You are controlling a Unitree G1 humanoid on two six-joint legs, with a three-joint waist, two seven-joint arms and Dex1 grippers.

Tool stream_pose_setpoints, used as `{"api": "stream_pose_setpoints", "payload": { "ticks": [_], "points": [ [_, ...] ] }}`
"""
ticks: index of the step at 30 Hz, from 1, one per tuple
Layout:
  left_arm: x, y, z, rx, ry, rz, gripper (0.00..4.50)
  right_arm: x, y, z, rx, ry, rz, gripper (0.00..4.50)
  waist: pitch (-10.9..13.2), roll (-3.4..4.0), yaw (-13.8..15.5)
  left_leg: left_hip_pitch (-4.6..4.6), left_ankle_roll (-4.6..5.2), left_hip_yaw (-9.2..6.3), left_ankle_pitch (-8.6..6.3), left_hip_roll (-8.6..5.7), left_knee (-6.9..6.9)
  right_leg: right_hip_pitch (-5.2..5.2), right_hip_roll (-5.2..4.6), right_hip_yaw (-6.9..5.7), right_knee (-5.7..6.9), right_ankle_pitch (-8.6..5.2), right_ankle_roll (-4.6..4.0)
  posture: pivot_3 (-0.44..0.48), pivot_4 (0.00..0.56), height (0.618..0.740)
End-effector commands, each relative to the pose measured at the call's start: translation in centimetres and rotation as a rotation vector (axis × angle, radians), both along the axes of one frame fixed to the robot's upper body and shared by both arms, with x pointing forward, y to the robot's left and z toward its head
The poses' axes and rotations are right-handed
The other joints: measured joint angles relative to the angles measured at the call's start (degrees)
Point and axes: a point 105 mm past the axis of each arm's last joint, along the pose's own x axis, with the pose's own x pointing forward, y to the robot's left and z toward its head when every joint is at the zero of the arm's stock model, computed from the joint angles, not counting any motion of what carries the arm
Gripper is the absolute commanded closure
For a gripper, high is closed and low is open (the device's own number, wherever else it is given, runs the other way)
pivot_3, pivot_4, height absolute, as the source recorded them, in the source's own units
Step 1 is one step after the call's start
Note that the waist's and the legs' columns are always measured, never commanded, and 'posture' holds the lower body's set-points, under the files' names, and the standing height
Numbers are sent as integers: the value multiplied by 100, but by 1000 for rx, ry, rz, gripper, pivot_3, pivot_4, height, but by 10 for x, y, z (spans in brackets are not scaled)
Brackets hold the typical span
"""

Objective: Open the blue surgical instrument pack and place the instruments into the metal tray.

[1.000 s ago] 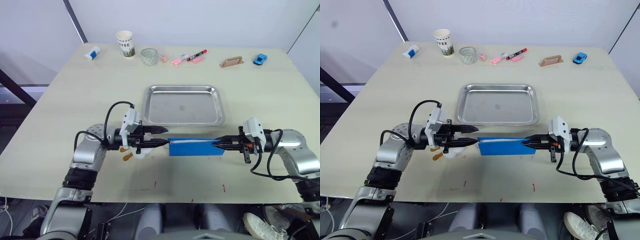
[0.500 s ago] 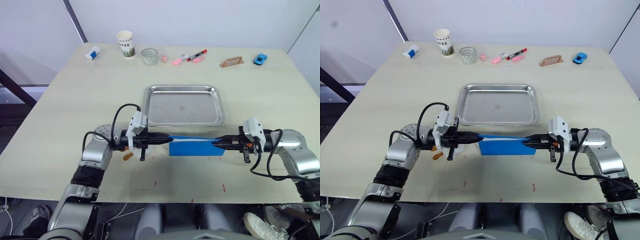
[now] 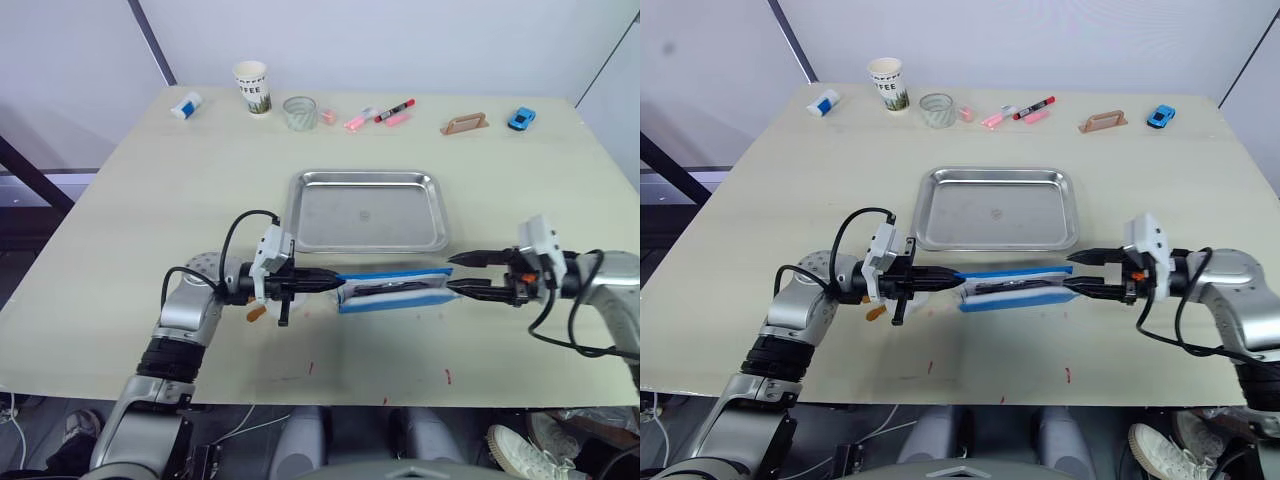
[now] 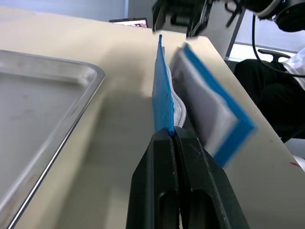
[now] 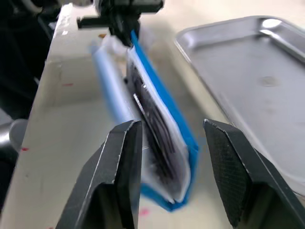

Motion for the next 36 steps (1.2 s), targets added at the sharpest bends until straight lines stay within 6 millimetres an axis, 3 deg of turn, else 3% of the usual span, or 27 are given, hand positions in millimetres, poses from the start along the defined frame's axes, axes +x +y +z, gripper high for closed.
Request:
{"api": "stream_pose_setpoints", "payload": {
  "ticks": [1, 2, 3, 5, 7, 19, 25, 36],
  "points": [
    [-1, -1, 8, -11, -33, -16, 4500, -4, -3, 15, 43, 4, -8, 2211, 0, 0, -3, 0, 0, 1, 0, 0, 0, 0, 0, 1, 0, 0, 0, 0, 150, 740],
    [-1, -1, 7, -11, -32, -17, 4500, -4, -3, 14, 50, 13, -13, 2211, 0, -1, -1, 0, 0, 2, 0, 0, 0, 0, 0, 2, 0, 0, 0, 0, 150, 740],
    [-1, -2, 7, -12, -32, -17, 4500, -5, -3, 14, 60, 27, -11, 2734, 0, 0, -1, 0, 0, 1, 0, 0, 0, 0, 0, 1, 0, 0, 0, 0, 150, 740],
    [-1, -2, 7, -12, -32, -17, 4500, -6, 1, 11, 69, 60, -5, 3374, 0, 0, -1, 0, 0, 1, 0, 0, 0, 0, 0, 1, 0, 0, 0, 0, 150, 740],
    [0, -2, 7, -12, -33, -18, 4500, -9, 7, 8, 70, 79, 12, 4411, 0, 0, -1, 0, 0, 1, 0, 0, 0, 0, 0, 1, 0, 0, 0, 0, 150, 740],
    [-2, -3, 8, -20, -14, -38, 4500, -4, 23, -30, -71, 115, 43, 4411, 0, -1, 4, -2, 0, 0, 0, -1, 1, 0, 0, 1, 0, 0, 0, 0, 150, 740],
    [0, -3, 6, -17, 11, -47, 4500, -4, 26, -38, -81, 126, 61, 4411, 0, 0, 2, -2, 0, 0, 0, -2, 1, 0, 1, 0, 0, 0, 0, 0, 150, 740],
    [18, -4, 0, 22, 49, -7, 4500, -20, 30, -64, -157, 149, 111, 4411, 0, -1, 2, -2, 0, -3, 0, -3, 2, 0, 2, -1, -1, 0, 1, 0, 150, 740]
  ]
}}
